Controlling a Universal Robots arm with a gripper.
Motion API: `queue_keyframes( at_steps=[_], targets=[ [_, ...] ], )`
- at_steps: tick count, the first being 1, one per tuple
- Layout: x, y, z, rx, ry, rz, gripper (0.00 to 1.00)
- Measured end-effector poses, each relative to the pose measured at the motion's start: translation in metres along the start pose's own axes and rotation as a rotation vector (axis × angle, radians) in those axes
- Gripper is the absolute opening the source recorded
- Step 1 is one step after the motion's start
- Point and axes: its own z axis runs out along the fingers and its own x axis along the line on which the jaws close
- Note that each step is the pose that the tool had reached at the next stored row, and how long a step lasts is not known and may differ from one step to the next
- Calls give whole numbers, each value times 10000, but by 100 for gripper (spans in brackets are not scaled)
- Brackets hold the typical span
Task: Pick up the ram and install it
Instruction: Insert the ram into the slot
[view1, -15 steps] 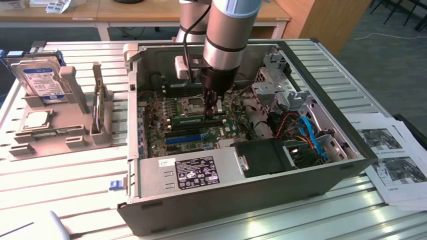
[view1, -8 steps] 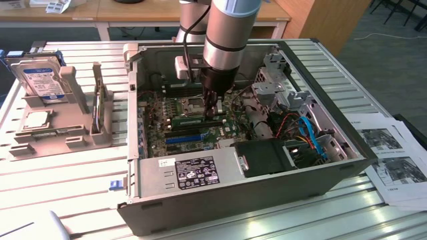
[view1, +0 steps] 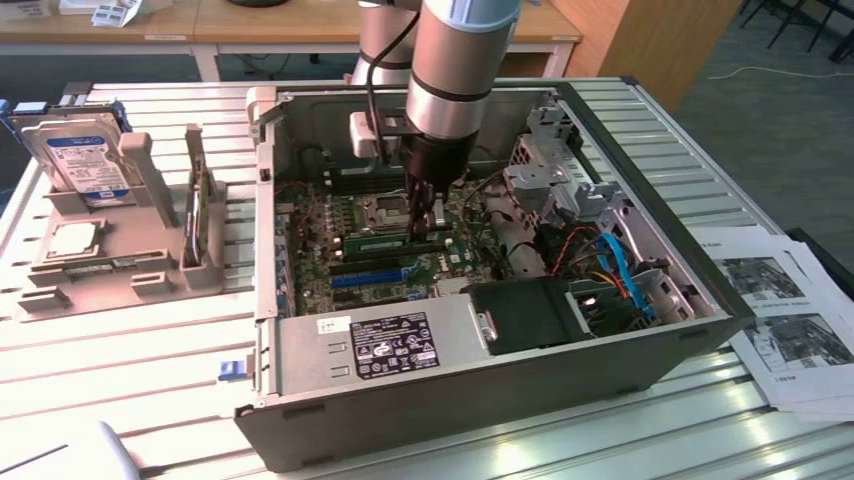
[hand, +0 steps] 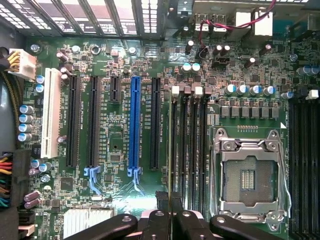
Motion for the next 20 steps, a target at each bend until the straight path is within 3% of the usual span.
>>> queue_keyframes(
  at_steps=[20],
  targets=[
    [-32,-10,4,0,0,0,12]
  ],
)
